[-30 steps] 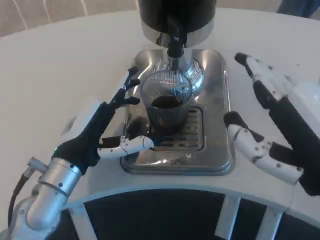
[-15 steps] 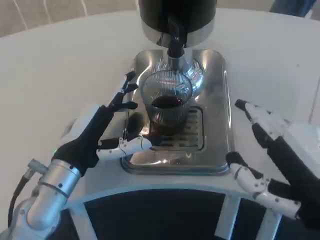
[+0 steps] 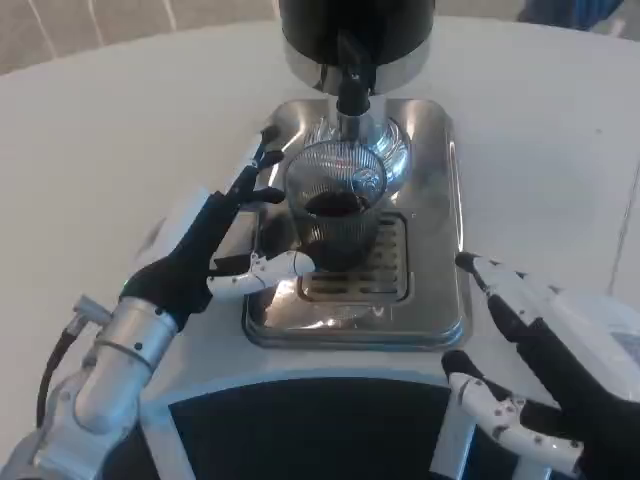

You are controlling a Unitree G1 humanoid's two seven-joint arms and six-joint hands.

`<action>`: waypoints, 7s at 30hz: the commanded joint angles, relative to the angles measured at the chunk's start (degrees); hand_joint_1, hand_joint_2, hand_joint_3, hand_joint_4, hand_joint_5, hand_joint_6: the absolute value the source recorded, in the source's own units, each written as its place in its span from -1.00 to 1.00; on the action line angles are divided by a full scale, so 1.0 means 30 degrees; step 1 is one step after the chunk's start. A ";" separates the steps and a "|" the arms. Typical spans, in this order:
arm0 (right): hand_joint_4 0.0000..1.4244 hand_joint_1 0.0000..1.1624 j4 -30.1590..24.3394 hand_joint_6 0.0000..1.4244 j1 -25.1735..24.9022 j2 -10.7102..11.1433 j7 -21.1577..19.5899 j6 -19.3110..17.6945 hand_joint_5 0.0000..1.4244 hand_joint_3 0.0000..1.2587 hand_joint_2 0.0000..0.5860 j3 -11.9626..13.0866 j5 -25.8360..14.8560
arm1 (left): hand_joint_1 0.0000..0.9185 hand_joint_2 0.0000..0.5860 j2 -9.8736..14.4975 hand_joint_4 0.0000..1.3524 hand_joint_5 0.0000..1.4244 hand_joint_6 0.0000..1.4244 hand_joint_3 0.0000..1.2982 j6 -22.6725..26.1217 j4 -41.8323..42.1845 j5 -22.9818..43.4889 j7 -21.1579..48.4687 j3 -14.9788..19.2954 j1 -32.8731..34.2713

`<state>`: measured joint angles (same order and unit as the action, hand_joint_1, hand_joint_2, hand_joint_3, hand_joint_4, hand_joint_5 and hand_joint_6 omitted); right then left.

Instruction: Grasp the cup under the faucet to collect the drink, then remove the cup.

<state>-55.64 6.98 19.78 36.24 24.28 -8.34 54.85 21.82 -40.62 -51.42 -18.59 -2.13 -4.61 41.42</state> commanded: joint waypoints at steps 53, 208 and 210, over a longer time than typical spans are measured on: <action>-1.00 -0.56 0.0307 -1.00 0.1088 -0.2165 0.0758 -0.0795 -1.00 -1.00 0.81 0.0277 0.1300 | -0.14 -0.76 -0.0921 -0.81 -0.41 -0.32 -0.95 -0.1158 -0.4817 -0.0895 -0.0124 -0.2466 0.3729; -1.00 -0.69 0.0576 -1.00 -0.0032 -0.3448 0.1968 -0.5920 -1.00 -1.00 0.82 -0.1830 0.5555 | 0.30 -0.88 0.3349 0.72 0.91 1.00 0.47 -0.2633 1.2731 0.3206 0.1430 0.5632 -1.1482; -1.00 -0.69 0.0586 -1.00 0.0008 -0.3586 0.1995 -0.5999 -1.00 -1.00 0.83 -0.1828 0.5657 | 0.30 -0.88 0.3367 0.72 0.91 1.00 0.47 -0.2728 1.2806 0.3267 0.1536 0.5640 -1.1628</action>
<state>-52.60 6.21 9.60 41.99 7.20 -13.69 71.21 31.68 -47.78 -14.59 -11.14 2.22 11.15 7.26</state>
